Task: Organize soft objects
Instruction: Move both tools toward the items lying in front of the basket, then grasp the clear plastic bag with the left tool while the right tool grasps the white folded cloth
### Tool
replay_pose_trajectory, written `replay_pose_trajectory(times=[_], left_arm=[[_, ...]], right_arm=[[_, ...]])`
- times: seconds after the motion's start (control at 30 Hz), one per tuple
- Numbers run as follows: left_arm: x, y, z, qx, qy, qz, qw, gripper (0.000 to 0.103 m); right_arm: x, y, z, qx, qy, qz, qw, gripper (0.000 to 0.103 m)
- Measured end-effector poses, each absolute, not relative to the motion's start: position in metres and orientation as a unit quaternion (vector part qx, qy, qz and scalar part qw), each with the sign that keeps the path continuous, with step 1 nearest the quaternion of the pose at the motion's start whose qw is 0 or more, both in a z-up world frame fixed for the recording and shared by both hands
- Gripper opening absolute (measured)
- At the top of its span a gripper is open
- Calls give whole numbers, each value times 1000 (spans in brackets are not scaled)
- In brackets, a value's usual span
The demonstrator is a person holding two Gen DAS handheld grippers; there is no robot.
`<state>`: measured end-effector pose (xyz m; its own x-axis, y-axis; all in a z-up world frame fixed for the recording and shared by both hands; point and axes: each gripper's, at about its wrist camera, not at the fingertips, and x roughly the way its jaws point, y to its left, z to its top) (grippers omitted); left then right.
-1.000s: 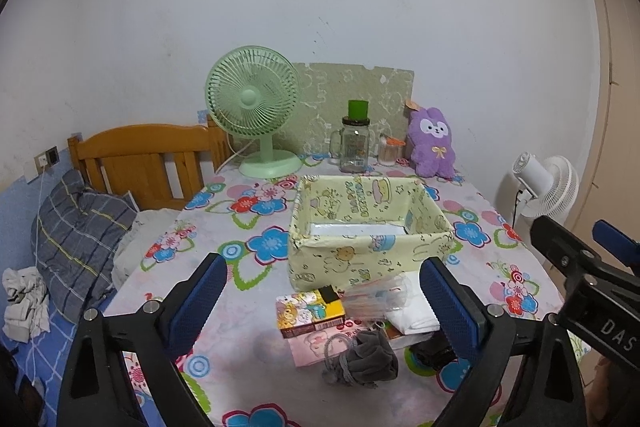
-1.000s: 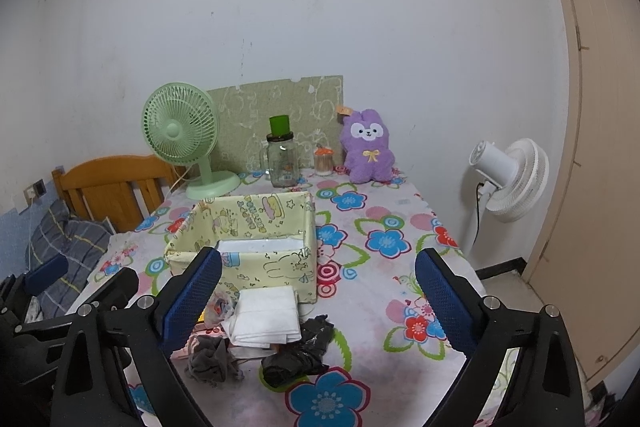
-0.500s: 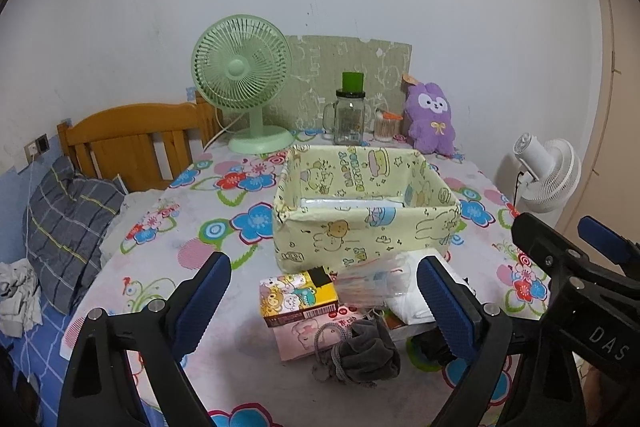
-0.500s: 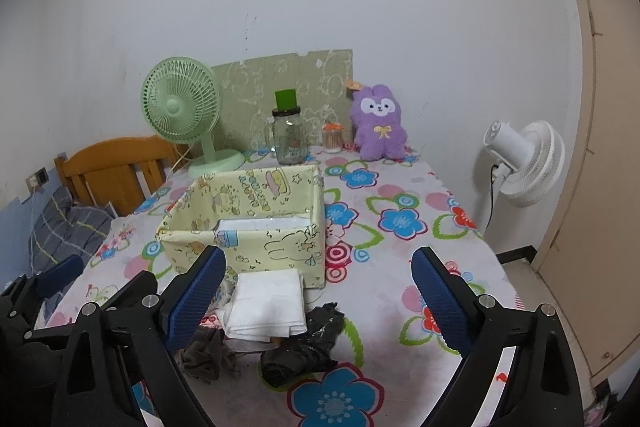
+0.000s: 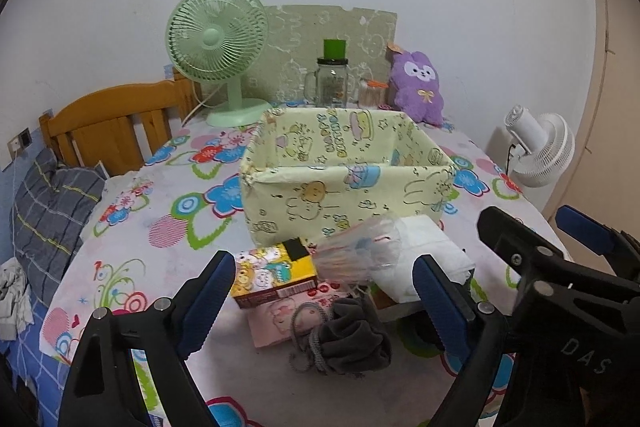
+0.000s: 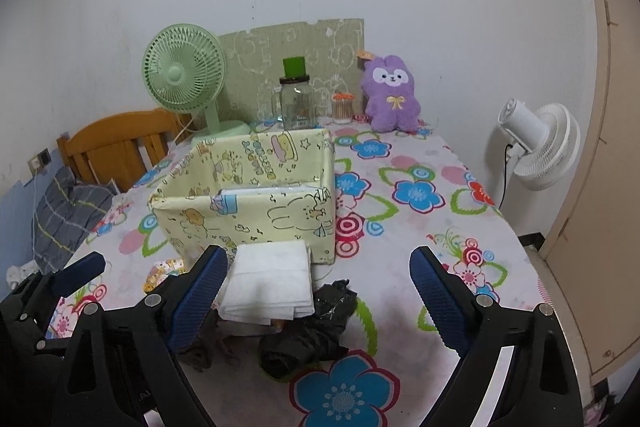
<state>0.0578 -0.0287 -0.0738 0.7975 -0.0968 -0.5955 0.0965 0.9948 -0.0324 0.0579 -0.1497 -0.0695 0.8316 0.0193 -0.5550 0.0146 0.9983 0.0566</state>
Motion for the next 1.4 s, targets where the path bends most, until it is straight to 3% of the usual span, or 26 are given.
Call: replay_pose_trajectory(times=[0.5,0.67,0.97,1.4], left_arm=[[83,-44,-93,15,351,-53,935,73],[89,-46,-94,27,348,-52,936,71],[96,-38,-92,19,352,-33,935,43],[105,-20,-100,3,365,-20,931,43]], right_arm=[[82,-151,-89,35,325,8,945,92],[88,-152,-94,41,335,13,941,92],[97,-149,-94,54,342,29,938,92],[110,-133,-100,52,361,38,930,92]])
